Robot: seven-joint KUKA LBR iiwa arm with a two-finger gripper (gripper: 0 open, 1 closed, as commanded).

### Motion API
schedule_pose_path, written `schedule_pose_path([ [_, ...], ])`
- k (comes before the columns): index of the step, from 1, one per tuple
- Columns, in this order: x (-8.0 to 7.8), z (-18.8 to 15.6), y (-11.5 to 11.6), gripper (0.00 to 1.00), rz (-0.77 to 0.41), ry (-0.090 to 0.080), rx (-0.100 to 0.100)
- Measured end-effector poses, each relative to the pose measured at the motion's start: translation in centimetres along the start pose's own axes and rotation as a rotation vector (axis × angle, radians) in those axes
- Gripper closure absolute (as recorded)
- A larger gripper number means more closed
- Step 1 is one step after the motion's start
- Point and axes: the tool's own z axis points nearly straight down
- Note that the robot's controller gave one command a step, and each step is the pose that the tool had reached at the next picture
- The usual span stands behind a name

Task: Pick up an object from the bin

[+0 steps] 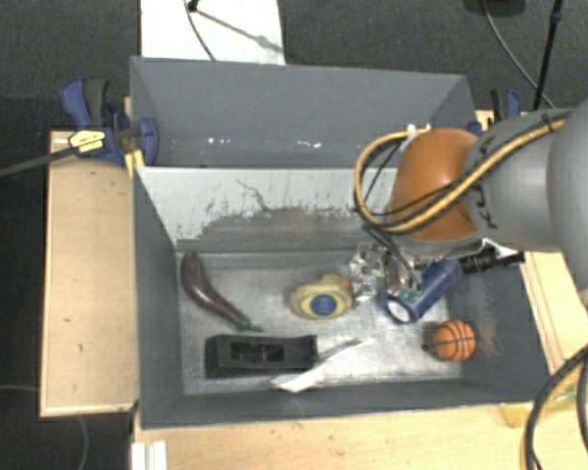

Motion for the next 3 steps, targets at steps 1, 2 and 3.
schedule_pose_path([
  [1,0.0,0.0,0.0,1.0,0.0,0.0,0.0],
  [2,-0.6,-17.5,0.2,1.0,0.047,-0.004,0.0],
  [3,-0.5,-17.2,0.2,1.0,0.047,0.003,0.001],
])
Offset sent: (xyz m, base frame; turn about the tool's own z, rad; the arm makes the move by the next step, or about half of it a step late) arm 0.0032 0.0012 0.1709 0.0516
